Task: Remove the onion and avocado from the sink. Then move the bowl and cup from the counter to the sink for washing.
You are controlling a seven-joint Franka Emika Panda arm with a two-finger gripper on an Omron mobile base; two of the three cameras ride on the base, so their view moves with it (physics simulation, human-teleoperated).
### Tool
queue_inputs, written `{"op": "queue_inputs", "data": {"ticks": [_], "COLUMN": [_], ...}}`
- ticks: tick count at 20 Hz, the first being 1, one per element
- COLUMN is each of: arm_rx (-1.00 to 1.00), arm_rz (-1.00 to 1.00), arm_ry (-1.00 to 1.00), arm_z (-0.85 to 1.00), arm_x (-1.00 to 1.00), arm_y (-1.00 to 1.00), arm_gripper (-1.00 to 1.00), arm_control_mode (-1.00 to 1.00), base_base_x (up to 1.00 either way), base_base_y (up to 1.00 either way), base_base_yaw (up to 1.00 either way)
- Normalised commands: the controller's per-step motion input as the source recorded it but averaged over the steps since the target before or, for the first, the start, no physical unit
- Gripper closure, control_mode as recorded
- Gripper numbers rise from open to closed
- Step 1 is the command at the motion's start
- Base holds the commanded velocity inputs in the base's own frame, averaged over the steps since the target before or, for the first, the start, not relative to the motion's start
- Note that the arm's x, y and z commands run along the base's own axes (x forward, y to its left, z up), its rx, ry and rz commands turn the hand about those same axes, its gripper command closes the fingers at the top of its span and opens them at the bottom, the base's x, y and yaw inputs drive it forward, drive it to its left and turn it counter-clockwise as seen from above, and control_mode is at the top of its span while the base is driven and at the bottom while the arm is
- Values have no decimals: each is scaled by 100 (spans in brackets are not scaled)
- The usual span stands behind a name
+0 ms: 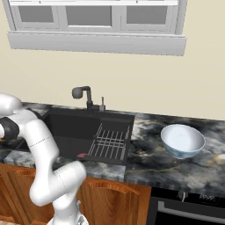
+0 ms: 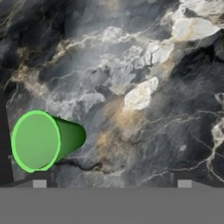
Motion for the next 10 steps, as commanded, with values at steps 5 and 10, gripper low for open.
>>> {"op": "queue_inputs", "data": {"ticks": [5,10], "arm_rx": [0,0], "arm_rz": [0,0], "arm_ry": [3,1], "arm_z": [0,0], "arm_x": [5,4], "arm_y": [9,8], "arm_gripper": [-100,-100], "arm_control_mode": [-100,-100], "base_base_x": [0,0], "base_base_y": [0,0], "base_base_yaw": [0,0]}}
